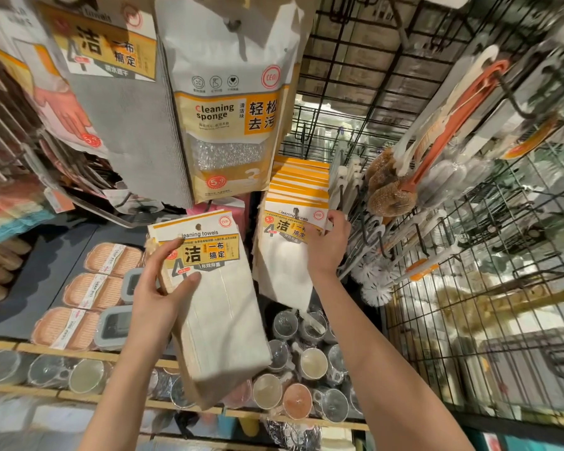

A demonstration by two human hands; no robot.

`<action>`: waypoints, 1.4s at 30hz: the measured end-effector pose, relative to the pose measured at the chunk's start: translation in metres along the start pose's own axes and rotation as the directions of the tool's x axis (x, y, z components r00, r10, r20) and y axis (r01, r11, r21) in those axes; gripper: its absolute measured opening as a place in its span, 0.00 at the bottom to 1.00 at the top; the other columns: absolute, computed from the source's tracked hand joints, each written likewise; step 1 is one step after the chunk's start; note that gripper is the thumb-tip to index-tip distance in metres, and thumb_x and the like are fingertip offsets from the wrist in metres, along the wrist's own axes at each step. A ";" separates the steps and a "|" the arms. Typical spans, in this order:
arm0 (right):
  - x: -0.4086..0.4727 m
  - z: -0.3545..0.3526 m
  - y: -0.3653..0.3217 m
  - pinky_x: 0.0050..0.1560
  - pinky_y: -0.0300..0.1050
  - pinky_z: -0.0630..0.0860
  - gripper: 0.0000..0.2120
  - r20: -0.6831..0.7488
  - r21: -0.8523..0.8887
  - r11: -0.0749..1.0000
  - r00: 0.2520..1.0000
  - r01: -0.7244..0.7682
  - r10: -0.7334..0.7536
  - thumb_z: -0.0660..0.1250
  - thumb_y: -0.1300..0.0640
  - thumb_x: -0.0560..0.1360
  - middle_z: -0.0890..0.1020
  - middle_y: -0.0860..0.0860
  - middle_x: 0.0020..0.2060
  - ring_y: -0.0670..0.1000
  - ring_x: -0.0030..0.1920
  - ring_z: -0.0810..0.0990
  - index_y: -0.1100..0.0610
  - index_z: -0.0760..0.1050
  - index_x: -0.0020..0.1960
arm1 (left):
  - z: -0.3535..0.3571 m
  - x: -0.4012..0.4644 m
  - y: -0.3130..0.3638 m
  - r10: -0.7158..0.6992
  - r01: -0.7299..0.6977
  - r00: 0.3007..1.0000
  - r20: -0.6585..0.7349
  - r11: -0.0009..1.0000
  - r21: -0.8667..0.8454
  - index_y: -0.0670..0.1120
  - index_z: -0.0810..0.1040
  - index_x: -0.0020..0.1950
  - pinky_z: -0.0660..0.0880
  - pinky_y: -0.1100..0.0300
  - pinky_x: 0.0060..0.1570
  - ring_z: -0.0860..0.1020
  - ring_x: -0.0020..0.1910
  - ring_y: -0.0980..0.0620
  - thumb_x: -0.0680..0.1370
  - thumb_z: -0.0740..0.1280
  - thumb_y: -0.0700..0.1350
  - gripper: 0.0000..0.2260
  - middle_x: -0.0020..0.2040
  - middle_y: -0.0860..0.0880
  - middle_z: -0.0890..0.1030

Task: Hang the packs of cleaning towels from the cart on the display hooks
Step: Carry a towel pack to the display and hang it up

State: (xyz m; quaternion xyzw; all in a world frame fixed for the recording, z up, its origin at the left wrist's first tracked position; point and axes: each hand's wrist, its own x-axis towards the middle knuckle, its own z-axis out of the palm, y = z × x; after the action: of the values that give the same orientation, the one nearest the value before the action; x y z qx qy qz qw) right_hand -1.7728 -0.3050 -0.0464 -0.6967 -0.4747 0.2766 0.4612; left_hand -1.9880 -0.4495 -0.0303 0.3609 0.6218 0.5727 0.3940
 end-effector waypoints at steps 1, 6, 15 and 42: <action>0.000 0.001 0.001 0.39 0.39 0.70 0.15 0.002 0.003 1.000 1.000 -0.003 0.003 0.71 0.62 0.72 0.71 0.51 0.57 0.48 0.49 0.75 0.57 0.72 0.56 | -0.001 0.000 0.000 0.001 -0.001 1.000 -0.006 1.000 -0.020 0.62 0.75 0.61 0.77 0.51 0.53 0.79 0.58 0.52 0.74 0.71 0.35 0.25 0.62 0.57 0.78; 0.009 0.002 0.000 0.40 0.42 0.70 0.17 -0.010 -0.063 0.998 1.000 0.020 -0.020 0.71 0.62 0.72 0.70 0.54 0.60 0.49 0.48 0.73 0.57 0.73 0.59 | 0.005 -0.002 0.002 0.023 -0.022 0.999 0.025 0.999 -0.023 0.63 0.75 0.62 0.77 0.53 0.52 0.79 0.58 0.55 0.73 0.71 0.36 0.25 0.61 0.58 0.78; 0.006 -0.012 -0.005 0.40 0.44 0.71 0.19 0.088 -0.147 0.989 0.996 0.012 0.001 0.71 0.59 0.72 0.69 0.53 0.61 0.53 0.47 0.77 0.54 0.71 0.61 | 0.022 -0.011 0.011 0.014 -0.010 0.998 0.068 0.998 -0.061 0.70 0.68 0.67 0.74 0.60 0.59 0.73 0.65 0.61 0.74 0.71 0.37 0.33 0.66 0.65 0.74; -0.038 -0.087 -0.071 0.39 0.32 0.75 0.18 0.547 0.071 0.991 0.826 0.114 -0.134 0.72 0.64 0.70 0.73 0.41 0.43 0.45 0.45 0.76 0.50 0.72 0.56 | 0.072 -0.034 0.030 0.054 -0.052 0.998 0.015 0.994 -0.098 0.57 0.70 0.67 0.72 0.61 0.64 0.74 0.62 0.65 0.69 0.74 0.31 0.33 0.61 0.65 0.75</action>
State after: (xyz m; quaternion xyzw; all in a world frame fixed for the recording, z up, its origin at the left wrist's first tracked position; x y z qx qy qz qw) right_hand -1.7454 -0.3640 0.0524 -0.5471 -0.6265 0.4430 0.3345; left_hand -1.9087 -0.4464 0.0000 0.3626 0.5797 0.6095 0.4013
